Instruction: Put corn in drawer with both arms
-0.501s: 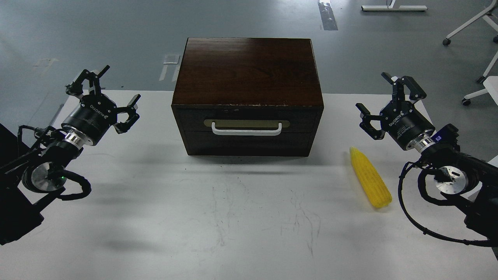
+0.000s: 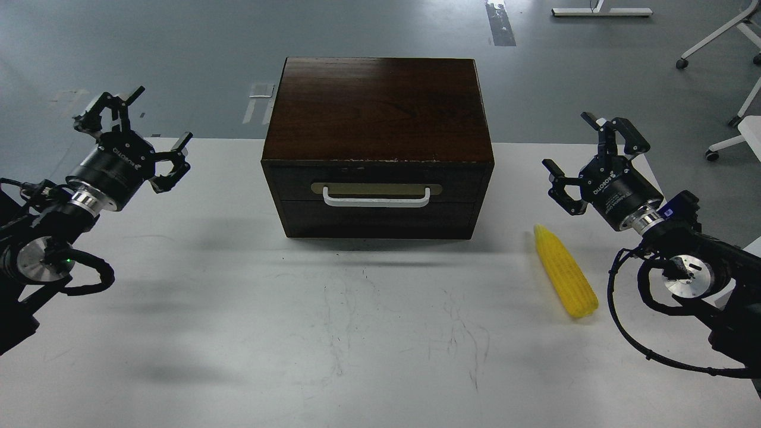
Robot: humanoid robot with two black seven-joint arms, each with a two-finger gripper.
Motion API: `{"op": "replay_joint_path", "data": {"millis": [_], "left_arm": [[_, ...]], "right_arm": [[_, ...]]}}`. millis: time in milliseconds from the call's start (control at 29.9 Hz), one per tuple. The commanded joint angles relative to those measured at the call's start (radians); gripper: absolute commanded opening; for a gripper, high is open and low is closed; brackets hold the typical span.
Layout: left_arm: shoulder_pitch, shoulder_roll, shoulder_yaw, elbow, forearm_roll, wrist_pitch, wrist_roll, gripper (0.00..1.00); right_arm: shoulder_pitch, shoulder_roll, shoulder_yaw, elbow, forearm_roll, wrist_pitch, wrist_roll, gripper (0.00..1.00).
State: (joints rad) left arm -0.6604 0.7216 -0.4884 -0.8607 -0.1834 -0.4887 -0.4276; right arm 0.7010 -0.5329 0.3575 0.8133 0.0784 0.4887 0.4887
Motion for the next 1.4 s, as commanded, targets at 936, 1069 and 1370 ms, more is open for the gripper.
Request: {"op": "replay_joint_path", "data": {"millis": [936,1069,1370], "left_arm": [[-0.619,0.009,-0.018,-0.521,1.593,0.0,-0.056,0.98],[-0.666,-0.074,0.098,-0.534,1.874,0.0,-0.061,0.98],[-0.765,-0.148,0.414,-0.537,2.191,0.0,-0.061,0.98]], "right_arm": [[-0.005,-0.001,0.001,-0.005,0.0,0.0,0.0,1.0],[-0.008,-0.002,0.001,-0.011,0.0,0.0,0.0,1.0],[-0.012,-0.01,0.001,-0.013,0.0,0.0,0.0,1.0]]}}
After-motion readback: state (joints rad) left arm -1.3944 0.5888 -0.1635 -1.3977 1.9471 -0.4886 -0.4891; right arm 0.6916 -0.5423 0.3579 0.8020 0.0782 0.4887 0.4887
